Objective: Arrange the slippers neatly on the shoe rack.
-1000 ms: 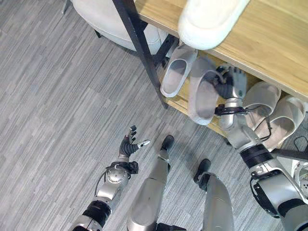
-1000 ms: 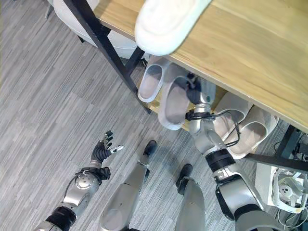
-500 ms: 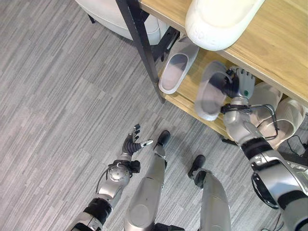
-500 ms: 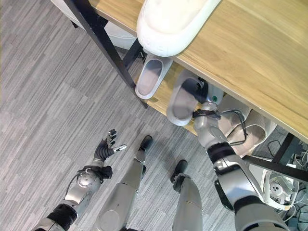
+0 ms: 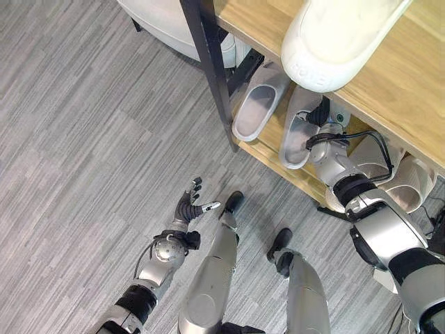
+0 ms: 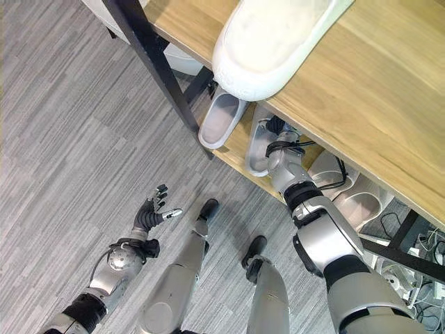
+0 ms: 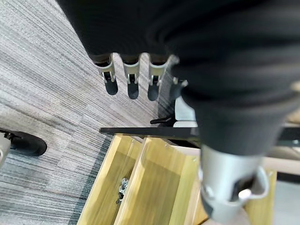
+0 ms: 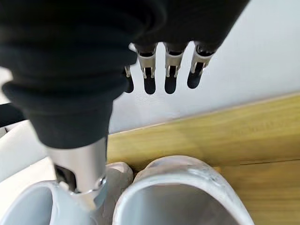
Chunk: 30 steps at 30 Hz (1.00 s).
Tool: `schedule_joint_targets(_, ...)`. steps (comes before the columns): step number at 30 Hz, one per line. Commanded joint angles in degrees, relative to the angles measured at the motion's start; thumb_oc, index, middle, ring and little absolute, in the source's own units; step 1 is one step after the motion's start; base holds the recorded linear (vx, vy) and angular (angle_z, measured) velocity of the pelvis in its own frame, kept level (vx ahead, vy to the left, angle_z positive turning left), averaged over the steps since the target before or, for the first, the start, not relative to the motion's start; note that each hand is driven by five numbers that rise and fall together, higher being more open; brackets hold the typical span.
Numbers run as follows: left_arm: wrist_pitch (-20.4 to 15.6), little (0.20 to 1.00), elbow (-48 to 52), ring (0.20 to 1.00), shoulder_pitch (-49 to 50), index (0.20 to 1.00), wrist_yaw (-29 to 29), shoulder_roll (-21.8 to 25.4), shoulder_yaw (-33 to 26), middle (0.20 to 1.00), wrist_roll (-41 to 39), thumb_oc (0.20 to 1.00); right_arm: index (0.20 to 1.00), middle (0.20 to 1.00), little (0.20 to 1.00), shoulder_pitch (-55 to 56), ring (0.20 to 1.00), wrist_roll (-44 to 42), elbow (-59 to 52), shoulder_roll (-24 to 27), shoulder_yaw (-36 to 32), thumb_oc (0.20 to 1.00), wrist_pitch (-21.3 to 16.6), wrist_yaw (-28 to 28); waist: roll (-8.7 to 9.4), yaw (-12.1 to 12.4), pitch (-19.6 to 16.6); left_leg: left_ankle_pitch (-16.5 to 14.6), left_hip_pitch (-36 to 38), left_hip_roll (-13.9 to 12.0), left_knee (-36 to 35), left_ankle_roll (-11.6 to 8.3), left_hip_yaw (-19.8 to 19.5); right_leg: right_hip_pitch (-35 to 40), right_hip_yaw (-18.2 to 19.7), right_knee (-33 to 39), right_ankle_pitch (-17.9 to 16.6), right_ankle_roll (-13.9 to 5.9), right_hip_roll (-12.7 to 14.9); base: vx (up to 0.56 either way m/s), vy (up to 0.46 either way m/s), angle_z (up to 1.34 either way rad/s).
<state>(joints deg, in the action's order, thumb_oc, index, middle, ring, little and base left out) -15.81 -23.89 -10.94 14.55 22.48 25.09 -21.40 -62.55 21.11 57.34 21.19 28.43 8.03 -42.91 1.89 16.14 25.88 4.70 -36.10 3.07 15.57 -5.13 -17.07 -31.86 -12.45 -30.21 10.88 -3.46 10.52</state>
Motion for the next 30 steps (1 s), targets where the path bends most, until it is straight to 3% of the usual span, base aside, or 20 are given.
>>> schedule_joint_targets(1,-2.39,1.0,0.22,1.0,0.42,1.0,0.59,0.41,0.6,1.0,-0.55,1.0,1.0,1.0,1.0,-0.96,1.0,-3.26,-1.76,2.56,-1.58,1.0,-1.13,-2.94,0.02,1.16,1.22,-11.64,2.04,0.47,5.53,2.71,1.54,5.03,3.81,10.14,-2.66,-1.55,0.04,-0.09,0.077,-0.04)
schedule_joint_targets(2,-2.15,1.0,0.3,1.0,0.38,1.0,0.86,0.08,0.44,1.0,-0.69,1.0,1.0,1.0,1.0,1.06,1.0,-4.7,-3.95,1.56,-3.36,1.0,-1.87,-3.99,-0.15,0.72,1.58,-9.9,1.61,0.7,5.18,2.8,1.76,4.72,3.61,10.81,-4.34,-1.41,0.28,-0.09,0.076,-0.1)
schedule_joint_targets(4,-1.7,1.0,0.05,1.0,0.77,1.0,1.05,-0.52,0.37,1.0,-0.36,1.0,1.0,1.0,1.0,6.39,1.0,-8.59,-7.82,-1.61,-7.52,1.0,-4.21,-5.22,-0.25,-0.11,1.56,-10.02,2.74,0.53,4.43,2.92,2.08,5.38,3.82,11.48,-4.66,-1.39,0.2,-0.04,0.051,-0.13)
schedule_joint_targets(5,-1.15,1.0,0.43,1.0,0.79,1.0,1.38,-0.79,0.42,1.0,-0.41,1.0,1.0,1.0,1.0,10.48,1.0,-16.76,-8.39,-5.3,-12.27,1.0,-7.75,-6.0,-0.39,-0.87,1.58,-10.14,3.51,0.37,3.9,3.0,2.41,6.14,4.18,12.2,-4.88,-1.31,0.2,0.0,0.033,-0.16)
schedule_joint_targets(7,-0.69,1.0,0.46,1.0,0.58,1.0,1.55,-0.58,0.44,1.0,-0.58,1.0,1.0,1.0,1.0,11.83,1.0,-24.25,-7.23,-7.74,-15.13,1.0,-10.51,-5.19,-0.45,-1.06,1.67,-10.19,3.83,0.26,3.74,3.02,2.7,6.42,4.41,12.44,-5.04,-1.32,0.2,0.04,-0.002,-0.24)
schedule_joint_targets(8,0.54,1.0,0.29,1.0,0.1,1.0,1.57,0.15,0.55,1.0,-0.93,1.0,1.0,1.0,1.0,12.48,1.0,-39.29,-3.4,-11.14,-18.01,1.0,-14.38,-1.31,-0.74,-1.03,1.76,-12.21,4.47,-0.01,4.16,2.99,2.76,6.77,4.64,11.86,-3.48,-1.31,0.09,0.08,-0.04,-0.21)
schedule_joint_targets(10,0.87,1.0,0.11,1.0,0.1,1.0,1.53,0.2,0.5,1.0,-0.9,1.0,1.0,1.0,1.0,12.56,1.0,-41.26,-2.58,-11.5,-17.94,1.0,-14.81,-0.09,-0.78,-0.91,1.95,-12.21,4.35,0.06,4.22,2.96,2.78,6.65,4.66,11.83,-3.51,-1.32,0.14,0.04,-0.022,-0.07)
schedule_joint_targets(11,1.27,1.0,-0.51,1.0,0.21,1.0,1.29,0.03,0.44,1.0,-0.84,1.0,1.0,1.0,1.0,12.43,1.0,-46.74,-2.21,-12.69,-17.71,1.0,-16.46,2.74,-0.86,-0.57,2.4,-12.1,3.77,0.19,4.44,2.91,2.86,6.12,4.53,11.66,-3.63,-1.29,0.16,0.0,0.0,0.0)
schedule_joint_targets(16,1.91,1.0,-1.79,1.0,-0.12,1.0,0.59,0.12,-0.02,1.0,-0.34,1.0,1.0,1.0,1.0,11.84,1.0,-56.32,-4.6,-14.67,-15.43,1.0,-19.95,9.25,-0.79,0.39,3.09,-11.91,3.66,0.0,4.22,2.73,2.89,6.17,4.38,11.93,-3.66,-1.3,0.11,0.01,-0.012,-0.01)
schedule_joint_targets(30,2.43,1.0,-2.05,1.0,-1.86,1.0,-0.42,1.16,1.06,1.0,0.44,1.0,1.0,1.0,1.0,5.52,1.0,-65.76,-9.05,-15.6,-11.44,1.0,-22.07,16.59,-0.75,2.69,3.61,-11.61,4.66,0.18,3.35,2.47,2.4,7.86,3.38,12.62,-3.44,-1.33,0.48,0.02,-0.02,0.04)
